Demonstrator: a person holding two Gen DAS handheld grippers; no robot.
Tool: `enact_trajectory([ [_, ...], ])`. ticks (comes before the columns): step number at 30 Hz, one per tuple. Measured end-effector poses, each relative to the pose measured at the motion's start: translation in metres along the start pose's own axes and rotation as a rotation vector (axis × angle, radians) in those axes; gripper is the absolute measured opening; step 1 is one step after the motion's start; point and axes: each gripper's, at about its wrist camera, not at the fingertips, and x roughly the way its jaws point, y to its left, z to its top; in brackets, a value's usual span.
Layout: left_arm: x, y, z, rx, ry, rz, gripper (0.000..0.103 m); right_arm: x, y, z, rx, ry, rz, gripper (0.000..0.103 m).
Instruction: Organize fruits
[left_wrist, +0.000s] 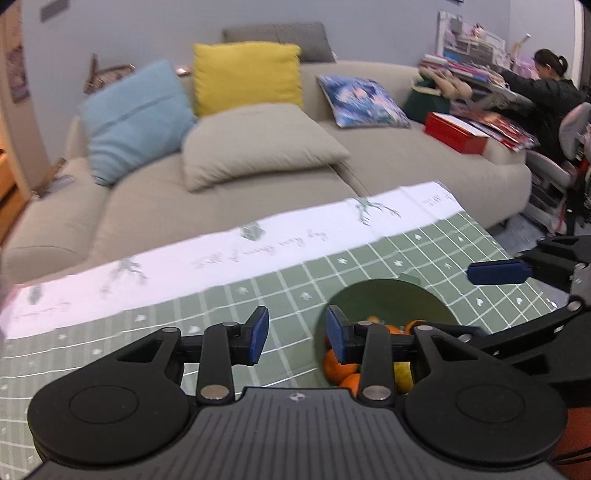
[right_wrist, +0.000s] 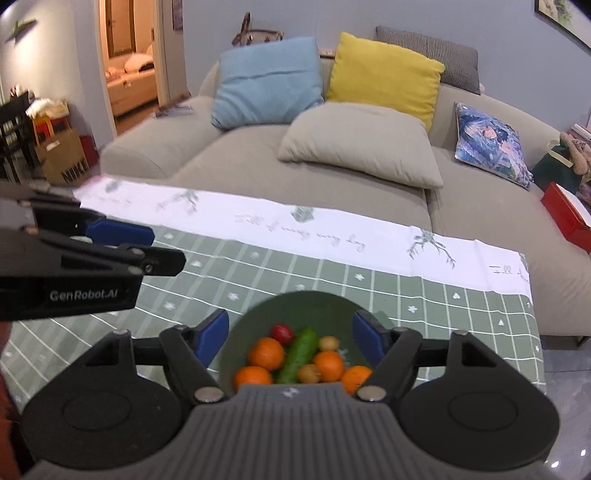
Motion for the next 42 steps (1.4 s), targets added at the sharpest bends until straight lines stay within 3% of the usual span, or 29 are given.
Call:
enact_trajectory([
  [2, -0.015, 0.006, -0.004, -0.022, -0.023, 0.025, 0.047, -0.013, 0.008, 0.001, 0.012, -0.02, 0.009, 0.081],
  [8, -0.06, 0.023, -0.024, -0.086, -0.093, 0.094, 0.065, -0.051, 0.03, -0.007, 0.044, -0.091, 0.021, 0.09],
  [13, -0.091, 0.034, -0.047, -0.141, -0.161, 0.138, 0.075, -0.076, 0.05, -0.027, 0.07, -0.146, 0.002, 0.094],
  [18, -0.122, 0.035, -0.071, -0.147, -0.259, 0.214, 0.093, -0.095, 0.063, -0.05, 0.132, -0.18, -0.006, 0.096],
  [24, -0.139, 0.035, -0.098, -0.172, -0.277, 0.241, 0.094, -0.102, 0.081, -0.079, 0.19, -0.205, -0.052, 0.098],
  [31, -0.134, 0.031, -0.128, -0.186, -0.232, 0.287, 0.094, -0.096, 0.101, -0.111, 0.135, -0.156, -0.083, 0.098],
  [42, -0.127, 0.034, -0.147, -0.21, -0.144, 0.305, 0.094, -0.093, 0.101, -0.12, 0.145, -0.156, -0.085, 0.098],
])
